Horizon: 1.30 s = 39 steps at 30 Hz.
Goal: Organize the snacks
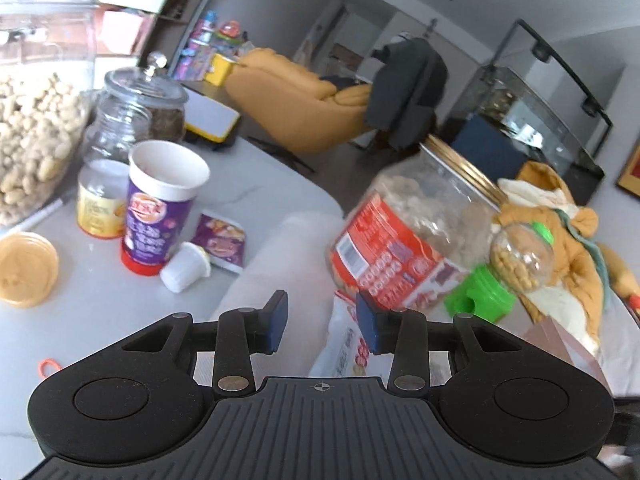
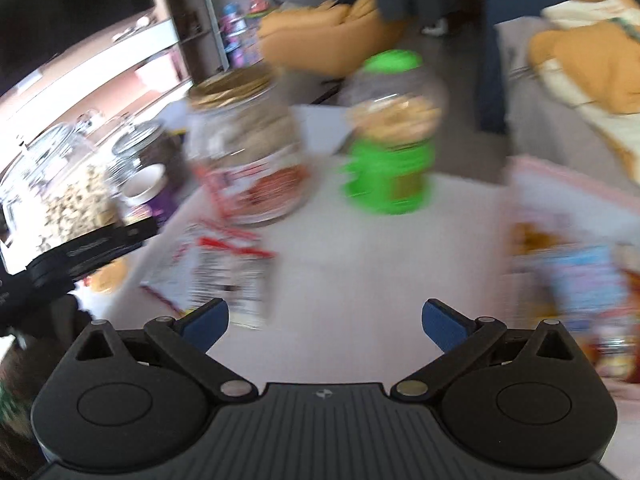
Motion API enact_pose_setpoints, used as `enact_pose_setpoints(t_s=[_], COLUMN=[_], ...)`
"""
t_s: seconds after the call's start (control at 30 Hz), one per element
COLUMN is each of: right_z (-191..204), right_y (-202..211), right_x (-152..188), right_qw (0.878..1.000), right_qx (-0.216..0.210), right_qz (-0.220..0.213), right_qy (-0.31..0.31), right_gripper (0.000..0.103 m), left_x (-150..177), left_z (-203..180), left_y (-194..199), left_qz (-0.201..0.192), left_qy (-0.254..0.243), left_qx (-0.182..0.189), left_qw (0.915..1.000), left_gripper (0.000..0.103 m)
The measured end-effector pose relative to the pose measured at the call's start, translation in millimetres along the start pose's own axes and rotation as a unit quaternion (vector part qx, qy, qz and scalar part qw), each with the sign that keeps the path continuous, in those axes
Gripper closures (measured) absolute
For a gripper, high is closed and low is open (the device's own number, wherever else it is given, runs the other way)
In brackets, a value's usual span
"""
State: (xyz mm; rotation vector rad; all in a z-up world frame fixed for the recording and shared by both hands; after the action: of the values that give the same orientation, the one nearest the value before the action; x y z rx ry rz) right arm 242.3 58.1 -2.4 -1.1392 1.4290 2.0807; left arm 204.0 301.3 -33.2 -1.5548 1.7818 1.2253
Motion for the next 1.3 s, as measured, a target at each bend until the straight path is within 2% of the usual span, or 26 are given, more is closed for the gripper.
enact_pose_setpoints(t_s=[0.13,0.2,0.23,0.3,0.33,0.4,0.47,0.57,0.7,0.9,1.07,1.1,1.17,1.23,1.3], right_z=[38,48,50,53,53,49,42,28,3,-37,-60,-64,-68,-72,-75], right_y=[-51,-69,-76,-77,-73,-58,-40,-15,23,68,83,83,82,82,83], right_x=[6,11,12,15,16,21,31,50,74,92,97,98,100,102,107], right_qw=[1.000,1.000,1.000,0.999,0.999,0.998,0.997,0.996,0.996,0.994,0.994,0.994,0.994,0.993,0.992], right_qx=[0.009,0.004,-0.007,-0.027,-0.031,-0.029,-0.016,-0.006,0.006,0.048,0.071,0.074,0.079,0.089,0.097], right_qz=[-0.003,0.010,0.022,0.031,0.034,0.040,0.038,0.039,0.028,0.001,-0.016,-0.016,-0.017,-0.023,-0.030], right_qy=[0.022,0.023,0.018,0.010,0.017,0.041,0.062,0.082,0.086,0.093,0.082,0.079,0.073,0.074,0.077], right_gripper=[0.000,0.002,0.014,0.025,0.045,0.049,0.050,0.050,0.050,0.050,0.047,0.044,0.026,0.018,0.016], left_x=[6,7,9,13,16,21,26,39,61,100,110,110,110,108,101], left_z=[0,0,1,-1,-4,-10,-21,-42,-77,-122,-136,-137,-139,-136,-134], left_y=[-3,-2,-3,-6,-9,-10,-7,-1,14,48,61,62,63,65,66], left_qz=[0.012,0.013,0.013,0.024,0.035,0.043,0.046,0.062,0.079,0.130,0.141,0.141,0.140,0.137,0.125], left_qy=[0.006,0.011,0.012,0.007,0.000,-0.027,-0.061,-0.119,-0.197,-0.243,-0.279,-0.285,-0.294,-0.298,-0.293], left_qx=[0.015,0.023,0.026,0.031,0.031,0.027,0.037,0.066,0.102,0.164,0.147,0.142,0.135,0.124,0.103], left_qw=[0.9998,0.9996,0.9995,0.9992,0.9989,0.9984,0.9964,0.9887,0.9718,0.9473,0.9386,0.9374,0.9359,0.9367,0.9423], left_gripper=[0.061,0.061,0.061,0.061,0.061,0.061,0.062,0.064,0.065,0.065,0.065,0.065,0.064,0.064,0.064])
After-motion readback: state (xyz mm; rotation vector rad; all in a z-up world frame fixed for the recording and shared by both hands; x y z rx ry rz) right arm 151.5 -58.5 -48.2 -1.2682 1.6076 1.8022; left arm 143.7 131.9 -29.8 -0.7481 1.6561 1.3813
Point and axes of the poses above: each gripper's, at about its wrist camera, not at the fingertips, and y roughly against the way its jaws point, z to its left, x to its underside, the point moved 8 cm from there along -y, roughly the way its jaws point, and after that the axes turned 10 degrees about -z, right-handed, at the moved point
